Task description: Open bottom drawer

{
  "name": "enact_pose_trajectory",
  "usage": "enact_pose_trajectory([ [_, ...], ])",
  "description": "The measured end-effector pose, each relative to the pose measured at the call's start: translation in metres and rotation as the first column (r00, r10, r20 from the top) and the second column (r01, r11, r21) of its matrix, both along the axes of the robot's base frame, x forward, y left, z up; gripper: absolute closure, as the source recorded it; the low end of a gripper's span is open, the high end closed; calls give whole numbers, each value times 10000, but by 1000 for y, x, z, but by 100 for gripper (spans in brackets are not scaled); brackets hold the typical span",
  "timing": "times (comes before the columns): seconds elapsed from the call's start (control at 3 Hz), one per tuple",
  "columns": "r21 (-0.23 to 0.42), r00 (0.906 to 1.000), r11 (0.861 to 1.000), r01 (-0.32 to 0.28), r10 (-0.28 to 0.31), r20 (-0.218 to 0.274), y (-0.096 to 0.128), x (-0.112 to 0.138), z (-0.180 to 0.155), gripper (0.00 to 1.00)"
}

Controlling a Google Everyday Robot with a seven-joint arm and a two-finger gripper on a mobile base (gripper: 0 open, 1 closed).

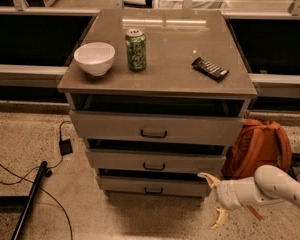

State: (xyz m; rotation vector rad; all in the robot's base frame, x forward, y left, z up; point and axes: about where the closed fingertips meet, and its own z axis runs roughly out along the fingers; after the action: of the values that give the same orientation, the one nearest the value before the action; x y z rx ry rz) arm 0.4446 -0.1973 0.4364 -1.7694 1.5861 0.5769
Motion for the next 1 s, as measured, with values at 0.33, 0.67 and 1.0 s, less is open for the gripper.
enact_pose_trajectory([
  [0.33, -449, 9964, 9983, -359, 393, 754, -22, 15, -31, 0],
  [0.67, -492, 9947, 9978, -440, 484, 905, -26, 19, -35, 0],
  [1.0, -331, 9949, 9955, -884, 899, 459, -18, 21, -49, 0],
])
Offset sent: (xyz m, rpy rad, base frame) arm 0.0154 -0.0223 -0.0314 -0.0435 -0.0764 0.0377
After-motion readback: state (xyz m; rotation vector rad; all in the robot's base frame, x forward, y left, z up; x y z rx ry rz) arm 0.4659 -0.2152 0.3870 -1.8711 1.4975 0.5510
